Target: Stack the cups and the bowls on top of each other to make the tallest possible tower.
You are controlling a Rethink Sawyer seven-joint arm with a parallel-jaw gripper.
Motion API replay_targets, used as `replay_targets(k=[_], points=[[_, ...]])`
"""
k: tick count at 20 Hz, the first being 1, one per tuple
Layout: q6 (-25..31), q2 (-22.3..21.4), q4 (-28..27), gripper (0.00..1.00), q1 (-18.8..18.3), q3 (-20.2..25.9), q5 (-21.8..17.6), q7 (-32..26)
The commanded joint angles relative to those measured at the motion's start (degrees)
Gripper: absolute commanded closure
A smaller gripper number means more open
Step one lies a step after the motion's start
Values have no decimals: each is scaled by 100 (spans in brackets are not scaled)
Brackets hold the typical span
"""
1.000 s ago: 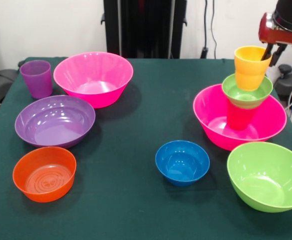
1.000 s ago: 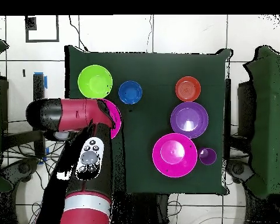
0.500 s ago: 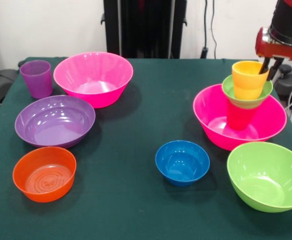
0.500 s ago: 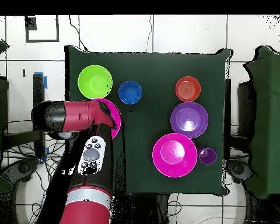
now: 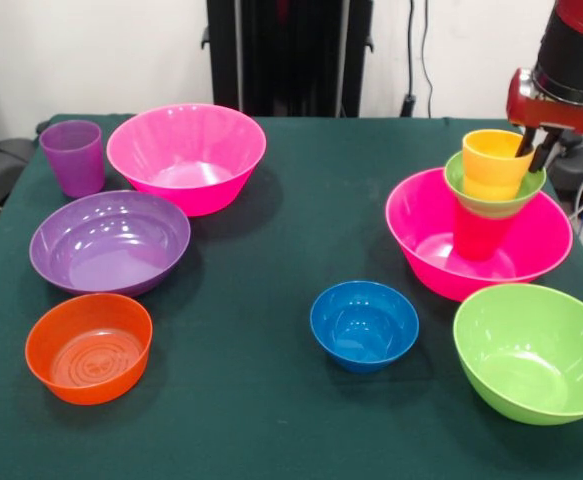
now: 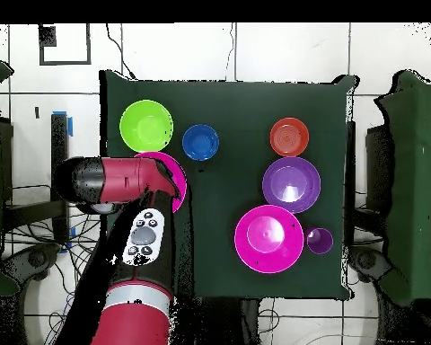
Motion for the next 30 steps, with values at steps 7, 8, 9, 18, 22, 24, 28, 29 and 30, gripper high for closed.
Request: replay_targets(k=[7, 8, 9, 18, 22, 24, 28, 29, 30], points=[[357, -11, 413, 100, 21, 391, 346, 1144], [388, -18, 410, 100, 21, 390, 363, 1151], [445, -36, 401, 100, 33, 370, 370, 1165], [166, 40, 360, 0, 139, 263, 288, 1079], [133, 98, 234, 0, 210, 141, 236, 1175], [96, 107, 217, 0, 246, 86, 179, 1127], [127, 75, 247, 0, 272, -5, 194, 1109], [220, 59, 229, 0, 296, -50, 194, 1127], [313, 42, 210, 0, 320, -95, 193, 1144]])
